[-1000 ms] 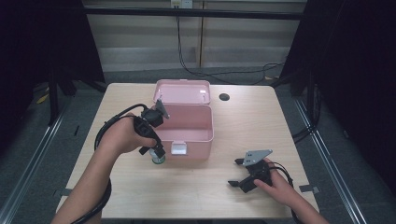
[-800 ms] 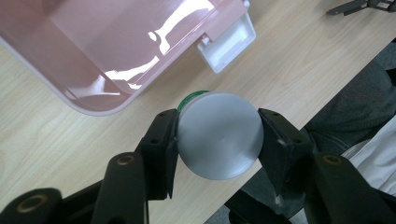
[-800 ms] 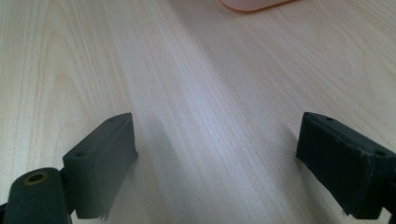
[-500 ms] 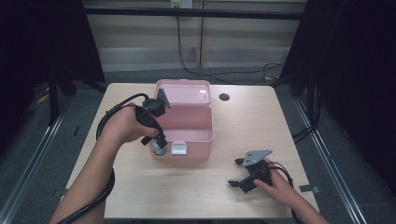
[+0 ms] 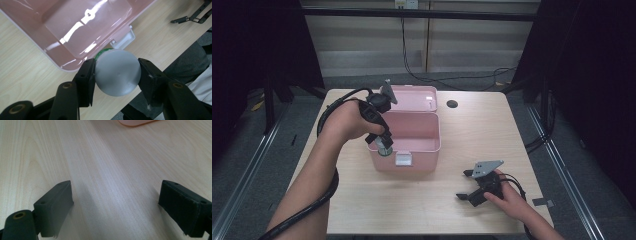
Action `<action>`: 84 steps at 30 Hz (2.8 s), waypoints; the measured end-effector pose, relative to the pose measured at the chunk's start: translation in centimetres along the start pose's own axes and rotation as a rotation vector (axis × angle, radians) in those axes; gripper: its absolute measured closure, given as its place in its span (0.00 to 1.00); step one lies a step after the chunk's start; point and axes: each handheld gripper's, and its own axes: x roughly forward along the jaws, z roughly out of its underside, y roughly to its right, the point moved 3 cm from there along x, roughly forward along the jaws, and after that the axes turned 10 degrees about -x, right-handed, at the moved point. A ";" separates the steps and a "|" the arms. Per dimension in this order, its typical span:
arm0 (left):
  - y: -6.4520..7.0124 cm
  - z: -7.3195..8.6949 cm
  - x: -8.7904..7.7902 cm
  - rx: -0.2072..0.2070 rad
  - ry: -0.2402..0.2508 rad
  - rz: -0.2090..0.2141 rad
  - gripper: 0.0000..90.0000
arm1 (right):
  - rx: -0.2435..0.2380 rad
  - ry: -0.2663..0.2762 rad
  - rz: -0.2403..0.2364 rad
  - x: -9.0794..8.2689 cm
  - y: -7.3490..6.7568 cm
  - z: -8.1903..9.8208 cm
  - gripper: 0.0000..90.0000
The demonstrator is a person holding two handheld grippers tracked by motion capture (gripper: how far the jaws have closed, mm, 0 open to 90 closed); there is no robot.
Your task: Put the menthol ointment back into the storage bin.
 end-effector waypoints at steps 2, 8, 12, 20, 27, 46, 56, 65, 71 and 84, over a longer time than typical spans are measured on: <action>0.0 -0.3 -0.1 0.002 -0.001 0.000 0.56 | 0.002 0.001 0.001 0.0 0.0 0.0 0.12; -0.1 -1.2 -0.1 -0.005 -0.004 -0.005 0.56 | 0.000 0.000 0.000 0.0 0.0 0.0 0.12; -0.3 -1.8 0.0 -0.013 -0.001 -0.002 0.56 | 0.003 0.000 0.000 0.0 0.0 0.0 0.12; -0.4 -3.6 0.4 -0.022 0.020 -0.014 0.56 | 0.001 0.002 0.001 0.0 0.0 0.0 0.12; -0.7 -4.8 1.1 -0.026 0.014 -0.023 0.56 | 0.000 0.001 0.000 0.0 0.0 0.0 0.12; -2.5 -6.8 4.4 -0.086 -0.002 -0.053 0.56 | 0.002 0.001 0.000 0.0 0.0 0.0 0.12; -3.1 -7.6 5.8 -0.103 -0.004 -0.052 0.56 | 0.000 0.001 -0.001 0.0 0.0 0.0 0.12; -3.6 -8.1 6.8 -0.118 0.008 -0.052 0.56 | -0.001 0.000 -0.001 0.0 0.0 0.0 0.12; -3.9 -8.4 7.5 -0.152 0.018 -0.056 0.56 | -0.002 0.000 -0.001 0.0 0.0 0.0 0.12; -5.1 -8.9 9.3 -0.258 0.031 -0.075 0.56 | -0.002 0.002 0.001 0.0 0.0 0.0 0.12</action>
